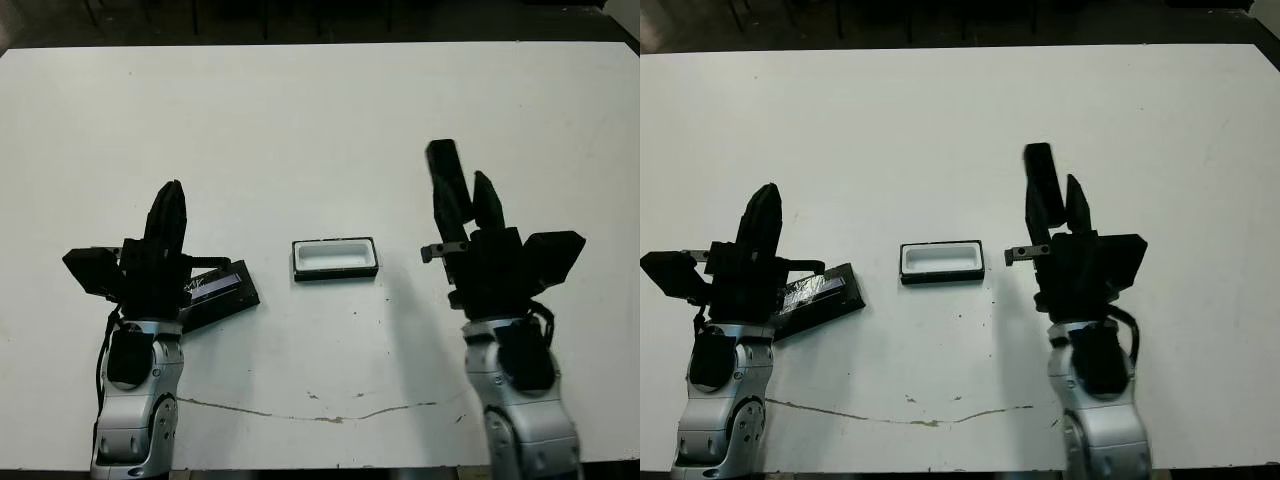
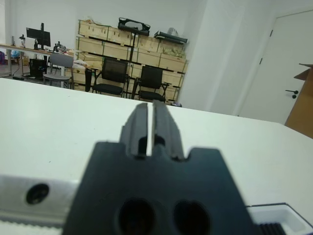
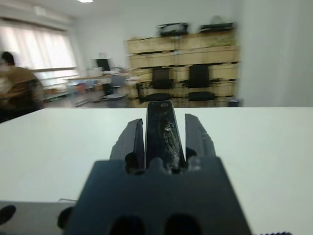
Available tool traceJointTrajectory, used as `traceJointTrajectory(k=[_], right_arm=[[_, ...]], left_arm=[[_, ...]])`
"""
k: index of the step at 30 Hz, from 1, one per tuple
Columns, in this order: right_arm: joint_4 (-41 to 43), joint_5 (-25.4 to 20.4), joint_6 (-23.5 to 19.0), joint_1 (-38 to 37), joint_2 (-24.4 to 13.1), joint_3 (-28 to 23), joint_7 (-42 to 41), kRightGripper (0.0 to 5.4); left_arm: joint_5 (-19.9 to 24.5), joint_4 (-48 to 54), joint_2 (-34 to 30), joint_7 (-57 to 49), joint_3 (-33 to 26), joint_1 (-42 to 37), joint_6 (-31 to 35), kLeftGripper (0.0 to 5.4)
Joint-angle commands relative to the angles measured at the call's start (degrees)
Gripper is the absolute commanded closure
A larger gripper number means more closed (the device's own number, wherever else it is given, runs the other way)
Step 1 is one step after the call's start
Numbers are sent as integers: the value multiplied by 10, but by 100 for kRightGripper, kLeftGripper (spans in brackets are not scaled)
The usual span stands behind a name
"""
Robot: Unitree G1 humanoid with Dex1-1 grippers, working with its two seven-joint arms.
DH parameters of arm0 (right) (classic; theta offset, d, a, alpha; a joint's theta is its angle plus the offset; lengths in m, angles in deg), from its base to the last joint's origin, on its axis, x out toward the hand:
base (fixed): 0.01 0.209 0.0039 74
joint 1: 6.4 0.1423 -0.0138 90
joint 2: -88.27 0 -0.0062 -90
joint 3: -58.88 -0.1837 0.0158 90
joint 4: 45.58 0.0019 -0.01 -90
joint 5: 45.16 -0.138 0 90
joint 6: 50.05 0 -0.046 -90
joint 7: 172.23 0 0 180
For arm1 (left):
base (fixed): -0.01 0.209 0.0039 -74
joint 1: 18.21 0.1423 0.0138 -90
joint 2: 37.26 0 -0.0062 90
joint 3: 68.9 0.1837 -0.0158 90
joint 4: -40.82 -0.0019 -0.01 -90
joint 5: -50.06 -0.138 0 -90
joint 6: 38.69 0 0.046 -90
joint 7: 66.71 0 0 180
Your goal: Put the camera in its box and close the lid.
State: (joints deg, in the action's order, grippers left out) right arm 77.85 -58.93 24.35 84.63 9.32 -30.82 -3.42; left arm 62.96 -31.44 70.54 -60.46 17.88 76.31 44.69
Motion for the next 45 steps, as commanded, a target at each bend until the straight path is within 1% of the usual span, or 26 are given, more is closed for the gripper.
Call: traceJointTrajectory(k=[1,4,8,10,12,16,20,22,24,26,30,36,40,45], right_arm=[[-39,-80,-47,45,-54,-45,-68,460],[-82,-129,-79,89,-99,-68,-119,461],[-140,-164,-142,147,-148,-70,-161,462],[-181,-174,-156,174,-164,-62,-193,462],[-229,-180,-160,202,-179,-51,-240,462],[-325,-172,-147,254,-199,-24,-335,462],[-426,-146,-102,311,-217,7,-444,462],[-478,-135,-87,342,-221,18,-494,462],[-524,-125,-79,371,-225,30,-539,462],[-554,-112,-85,399,-231,46,-576,462],[-577,-80,-73,431,-234,75,-623,462],[-608,-50,-61,464,-227,110,-691,462],[-621,-36,-45,477,-221,125,-724,462],[-639,-16,-24,488,-210,139,-744,462]], left_arm=[[-5,-4,-1,-4,0,13,2,540],[-13,-2,-1,-9,2,15,3,540],[-11,2,0,-9,3,16,6,540],[-12,2,1,-8,4,16,3,540],[-15,2,0,-9,4,17,0,540],[-22,1,2,-13,6,19,-1,540],[-30,1,3,-17,8,20,-5,540],[-33,-3,2,-17,8,20,-10,540],[-34,-8,2,-16,8,18,-13,540],[-36,-10,2,-16,8,18,-16,540],[-35,-9,5,-16,10,19,-15,540],[-39,-6,6,-22,12,19,-13,540],[-44,-5,6,-24,15,19,-13,540],[-53,-7,4,-27,16,17,-17,540]])
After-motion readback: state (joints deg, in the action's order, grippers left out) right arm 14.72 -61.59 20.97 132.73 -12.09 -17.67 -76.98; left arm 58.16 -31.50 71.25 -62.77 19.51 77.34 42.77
